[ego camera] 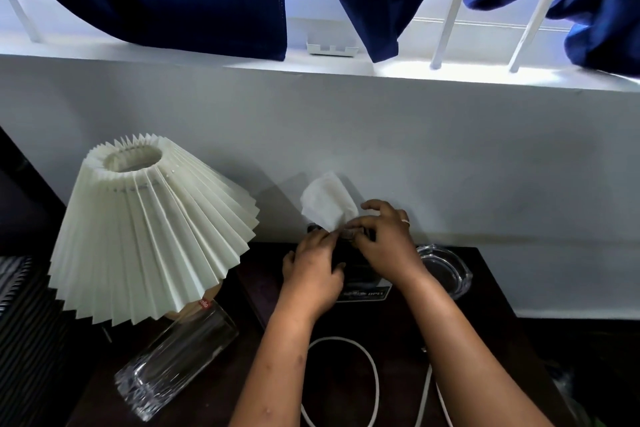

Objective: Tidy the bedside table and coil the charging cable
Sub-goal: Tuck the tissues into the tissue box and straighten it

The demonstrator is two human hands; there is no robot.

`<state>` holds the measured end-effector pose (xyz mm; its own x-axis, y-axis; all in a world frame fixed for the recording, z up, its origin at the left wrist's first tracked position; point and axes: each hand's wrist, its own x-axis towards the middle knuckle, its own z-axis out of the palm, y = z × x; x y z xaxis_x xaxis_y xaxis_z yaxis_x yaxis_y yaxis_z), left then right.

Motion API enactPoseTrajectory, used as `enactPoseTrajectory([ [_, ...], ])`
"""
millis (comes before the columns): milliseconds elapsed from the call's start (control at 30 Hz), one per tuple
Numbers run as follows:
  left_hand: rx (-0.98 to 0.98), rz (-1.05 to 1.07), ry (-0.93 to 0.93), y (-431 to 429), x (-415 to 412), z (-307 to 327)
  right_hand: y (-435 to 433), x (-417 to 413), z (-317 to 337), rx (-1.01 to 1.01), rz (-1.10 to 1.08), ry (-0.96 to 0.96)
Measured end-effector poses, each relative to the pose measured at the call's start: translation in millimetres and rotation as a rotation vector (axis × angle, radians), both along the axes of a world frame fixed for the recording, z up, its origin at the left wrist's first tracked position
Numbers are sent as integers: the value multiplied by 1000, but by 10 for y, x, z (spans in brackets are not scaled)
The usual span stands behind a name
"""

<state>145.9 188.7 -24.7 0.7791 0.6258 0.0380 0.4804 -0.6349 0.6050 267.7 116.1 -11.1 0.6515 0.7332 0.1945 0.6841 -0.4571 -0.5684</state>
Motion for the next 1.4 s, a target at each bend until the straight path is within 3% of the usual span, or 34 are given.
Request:
enactPoseTrajectory([
  [333,-44,10,-95,24,-28,8,-61,77,31,-28,48,61],
  [533,-101,-14,-175,-2,-10,-16,-112,112,7,-222,114,-95],
  [767,-54,-9,-102,-11,4,-36,-79,97,-11,75,54,51],
  [1067,-7,-6,-35,-40,14,-37,-139,113,-31,-97,26,-31],
  [1400,36,-17,-30,-42,17,-20,-82,131,-30,72,46,99],
])
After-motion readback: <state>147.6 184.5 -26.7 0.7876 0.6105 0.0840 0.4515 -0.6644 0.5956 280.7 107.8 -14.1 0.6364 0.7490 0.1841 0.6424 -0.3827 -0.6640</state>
